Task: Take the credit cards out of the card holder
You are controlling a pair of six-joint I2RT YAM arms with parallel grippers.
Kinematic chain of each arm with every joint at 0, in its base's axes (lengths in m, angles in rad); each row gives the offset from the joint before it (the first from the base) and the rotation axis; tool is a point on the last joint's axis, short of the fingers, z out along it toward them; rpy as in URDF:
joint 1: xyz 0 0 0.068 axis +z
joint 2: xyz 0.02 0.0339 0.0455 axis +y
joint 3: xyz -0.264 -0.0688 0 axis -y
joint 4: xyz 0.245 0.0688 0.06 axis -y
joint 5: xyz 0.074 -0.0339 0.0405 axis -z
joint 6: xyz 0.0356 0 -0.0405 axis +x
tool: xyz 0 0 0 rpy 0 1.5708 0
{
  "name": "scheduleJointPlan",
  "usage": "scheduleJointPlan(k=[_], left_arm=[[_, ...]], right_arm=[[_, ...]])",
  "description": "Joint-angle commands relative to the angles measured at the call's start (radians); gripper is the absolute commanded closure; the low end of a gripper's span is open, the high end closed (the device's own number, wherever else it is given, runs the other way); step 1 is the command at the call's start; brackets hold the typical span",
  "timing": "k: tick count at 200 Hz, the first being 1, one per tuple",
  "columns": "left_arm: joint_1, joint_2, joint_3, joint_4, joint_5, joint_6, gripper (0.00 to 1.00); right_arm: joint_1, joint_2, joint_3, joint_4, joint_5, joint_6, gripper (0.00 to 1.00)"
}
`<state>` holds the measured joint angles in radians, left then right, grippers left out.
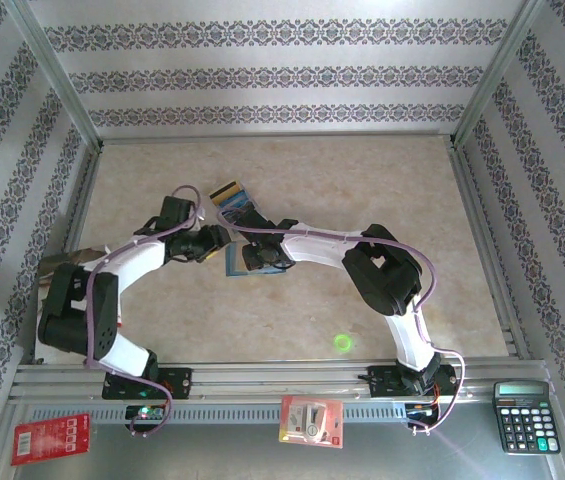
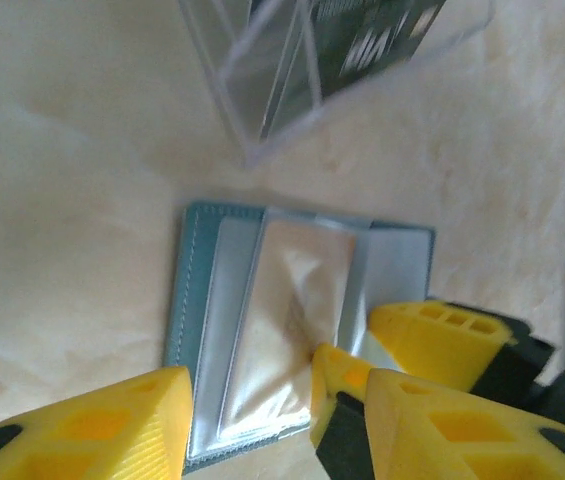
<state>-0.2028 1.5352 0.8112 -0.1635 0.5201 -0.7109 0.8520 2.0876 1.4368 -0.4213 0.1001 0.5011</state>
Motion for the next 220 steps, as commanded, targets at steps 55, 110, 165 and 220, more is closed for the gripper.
scheduleJointPlan(k=[55, 110, 165, 220], left_arm=[[-0.079, 0.142, 0.053, 0.082, 0.003, -0.047, 0.71], [-0.081, 0.18, 0.043, 0.049, -0.074, -0.035, 0.76], [-0.081, 0.179, -0.015, 0.107, -0.042, -0.053, 0.75], [-0.08, 0.18, -0.008, 0.102, -0.026, -0.045, 0.75]], right_arm=[[-0.036, 0.065, -0.063, -0.059, -0.033, 0.013, 0.54], [-0.049, 0.04, -0.072, -0.042, -0.062, 0.014, 0.55], [-0.083, -0.016, -0.068, 0.005, -0.169, 0.026, 0.51], [-0.079, 0.042, -0.05, -0.045, -0.106, 0.039, 0.55]])
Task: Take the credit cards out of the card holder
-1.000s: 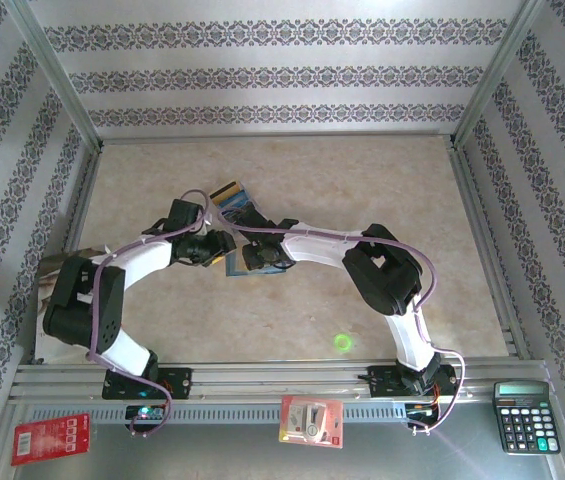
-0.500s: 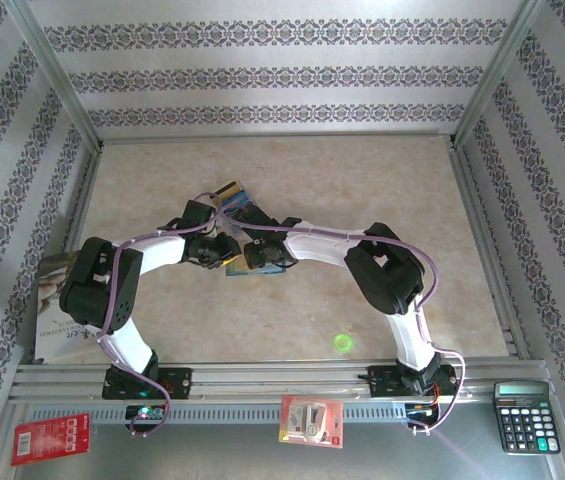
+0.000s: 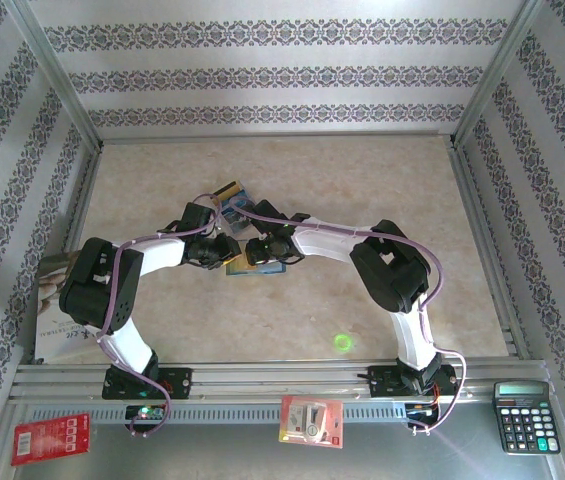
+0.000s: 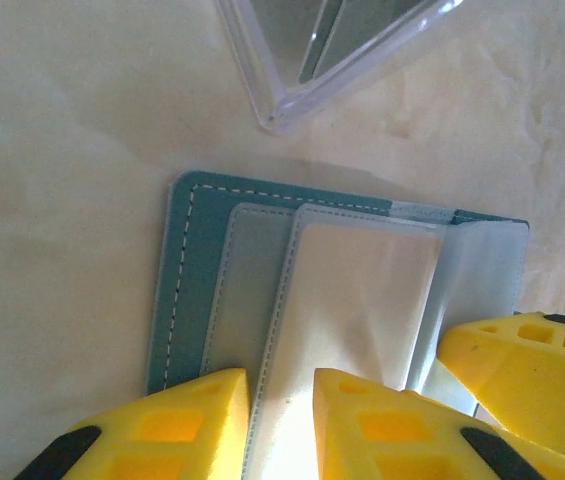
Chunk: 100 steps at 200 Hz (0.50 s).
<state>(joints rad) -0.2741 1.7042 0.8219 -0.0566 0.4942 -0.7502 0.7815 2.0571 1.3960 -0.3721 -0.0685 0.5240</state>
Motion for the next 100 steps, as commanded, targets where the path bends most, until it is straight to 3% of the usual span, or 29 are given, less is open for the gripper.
scheduleJointPlan(k=[1, 49, 100], left_arm=[[-0.009, 0.01, -0.018, -0.005, 0.0, -0.006, 0.75], [-0.011, -0.039, -0.008, -0.009, 0.01, -0.012, 0.73], [-0.01, -0.029, 0.002, -0.035, 0.025, 0.015, 0.71]], right_arm=[[-0.008, 0.073, -0.009, -0.096, 0.064, 0.016, 0.56], [-0.002, 0.114, -0.013, -0.124, 0.11, 0.007, 0.6], [-0.003, 0.122, -0.02, -0.104, 0.08, 0.013, 0.61]])
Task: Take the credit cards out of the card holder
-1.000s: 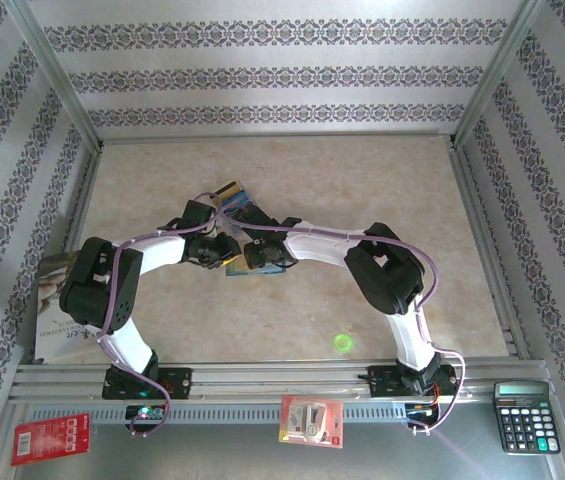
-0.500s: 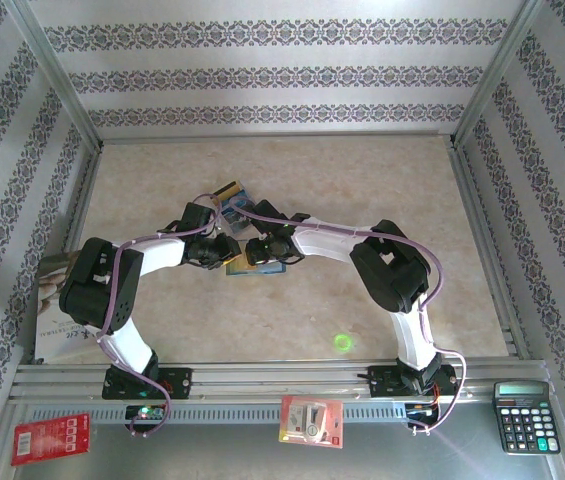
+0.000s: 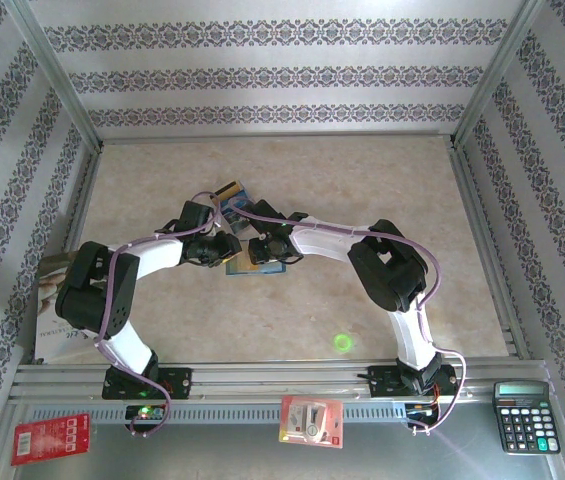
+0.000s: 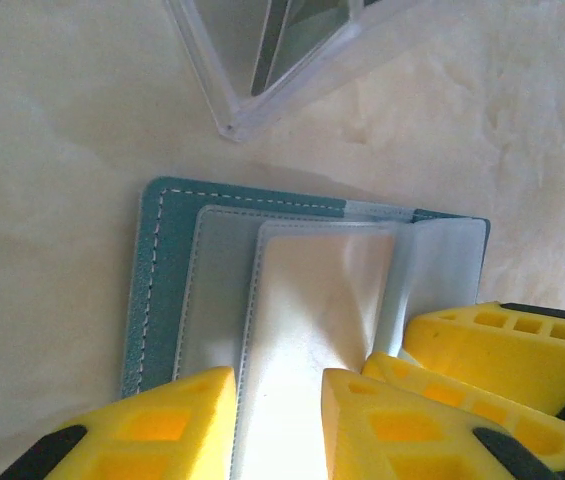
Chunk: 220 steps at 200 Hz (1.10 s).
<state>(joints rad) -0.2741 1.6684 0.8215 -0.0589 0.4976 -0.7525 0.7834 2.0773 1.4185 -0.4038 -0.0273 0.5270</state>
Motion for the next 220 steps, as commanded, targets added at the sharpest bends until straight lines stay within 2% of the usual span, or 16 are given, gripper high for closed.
scheduleJointPlan(k=[1, 67, 90, 143, 190, 220], left_arm=[[-0.009, 0.009, 0.004, -0.034, 0.024, 0.019, 0.71], [-0.011, 0.046, 0.052, -0.113, 0.034, 0.078, 0.72], [-0.011, 0.063, 0.056, -0.103, 0.077, 0.088, 0.77], [-0.011, 0.089, 0.113, -0.202, 0.063, 0.144, 0.73], [-0.012, 0.084, 0.118, -0.171, 0.119, 0.143, 0.72], [-0.012, 0.046, 0.112, -0.132, 0.154, 0.137, 0.75]], right_arm=[[-0.005, 0.101, -0.043, -0.072, 0.037, 0.009, 0.61], [-0.018, 0.092, -0.047, -0.055, 0.006, 0.015, 0.61], [-0.024, 0.089, -0.06, -0.033, -0.027, 0.021, 0.61], [-0.04, 0.081, -0.076, -0.009, -0.073, 0.028, 0.61], [-0.045, 0.077, -0.081, -0.013, -0.062, 0.031, 0.62], [-0.049, 0.062, -0.088, -0.013, -0.058, 0.033, 0.62]])
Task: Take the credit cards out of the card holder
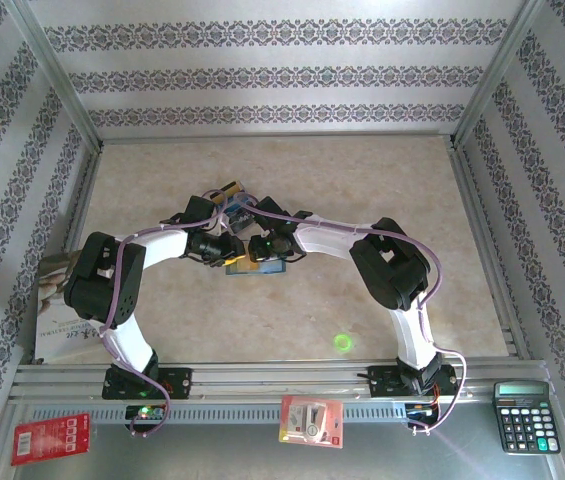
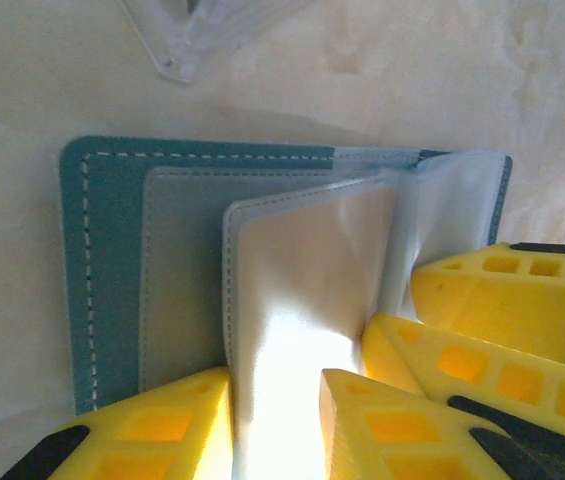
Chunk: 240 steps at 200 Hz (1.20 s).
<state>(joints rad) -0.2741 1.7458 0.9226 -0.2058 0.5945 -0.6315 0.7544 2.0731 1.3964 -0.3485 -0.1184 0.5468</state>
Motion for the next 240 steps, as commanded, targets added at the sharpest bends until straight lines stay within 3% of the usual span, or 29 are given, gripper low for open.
scheduleJointPlan(k=[1, 23, 57, 103, 157, 188, 240], left_arm=[[-0.012, -0.032, 0.011, 0.015, 0.058, 0.016, 0.75], [-0.01, -0.047, 0.005, 0.024, 0.058, 0.011, 0.81], [-0.001, -0.064, 0.004, -0.007, 0.013, 0.031, 1.0], [0.009, -0.107, 0.032, -0.153, -0.052, 0.123, 1.0], [0.013, -0.147, 0.083, -0.291, -0.061, 0.197, 1.0], [0.007, -0.146, 0.05, -0.159, 0.045, 0.11, 0.79], [-0.004, -0.112, 0.009, 0.024, 0.129, -0.005, 0.61]], right_arm=[[-0.021, 0.066, -0.066, -0.069, 0.033, 0.013, 0.62], [-0.027, 0.041, -0.071, -0.062, 0.023, 0.018, 0.61], [-0.038, -0.022, -0.08, -0.043, -0.008, 0.027, 0.58], [-0.056, -0.2, -0.214, 0.171, -0.084, 0.078, 0.53], [-0.074, -0.331, -0.375, 0.343, -0.039, 0.126, 0.48], [-0.086, -0.364, -0.402, 0.357, -0.017, 0.136, 0.47], [-0.096, -0.388, -0.417, 0.361, -0.009, 0.142, 0.48]])
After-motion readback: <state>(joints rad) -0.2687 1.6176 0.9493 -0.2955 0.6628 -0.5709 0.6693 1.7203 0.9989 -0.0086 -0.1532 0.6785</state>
